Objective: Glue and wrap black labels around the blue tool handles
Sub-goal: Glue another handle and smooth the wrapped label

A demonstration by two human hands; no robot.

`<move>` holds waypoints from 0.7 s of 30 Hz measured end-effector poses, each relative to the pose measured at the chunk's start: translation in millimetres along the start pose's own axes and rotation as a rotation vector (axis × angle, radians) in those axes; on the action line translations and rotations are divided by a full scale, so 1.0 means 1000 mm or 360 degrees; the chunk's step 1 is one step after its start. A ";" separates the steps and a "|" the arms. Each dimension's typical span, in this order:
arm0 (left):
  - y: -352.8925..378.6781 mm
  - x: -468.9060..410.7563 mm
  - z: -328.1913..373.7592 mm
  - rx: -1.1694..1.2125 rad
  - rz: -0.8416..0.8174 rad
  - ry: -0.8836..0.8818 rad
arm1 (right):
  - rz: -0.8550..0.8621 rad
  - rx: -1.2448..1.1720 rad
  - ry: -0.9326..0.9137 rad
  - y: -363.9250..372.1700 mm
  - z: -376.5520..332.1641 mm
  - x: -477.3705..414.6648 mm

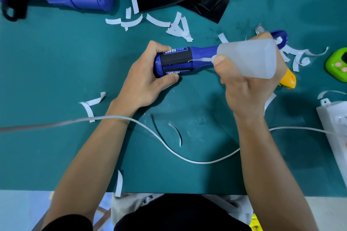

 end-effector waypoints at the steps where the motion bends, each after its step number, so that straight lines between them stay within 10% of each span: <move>1: 0.000 0.000 0.000 -0.0003 -0.0002 0.0000 | -0.0015 0.0029 -0.0011 -0.001 0.001 0.000; 7: 0.000 0.000 0.001 -0.0007 0.0010 0.0018 | -0.0025 -0.0069 0.0007 0.000 -0.003 -0.005; 15: 0.001 -0.001 0.000 0.0014 0.0009 0.0005 | 0.0154 -0.0807 0.0757 -0.003 0.023 -0.008; 21: 0.000 0.000 0.003 -0.0015 0.0020 0.0031 | -0.0004 -0.0416 0.0698 -0.015 0.006 -0.067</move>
Point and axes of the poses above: each hand's wrist, its own x-axis away from the middle knuckle, its own y-axis out of the palm, z = x × y, the point moved 9 cm from there along -x, towards the middle knuckle, and after that the axes turned 11 degrees about -x, right-handed, at the moved point
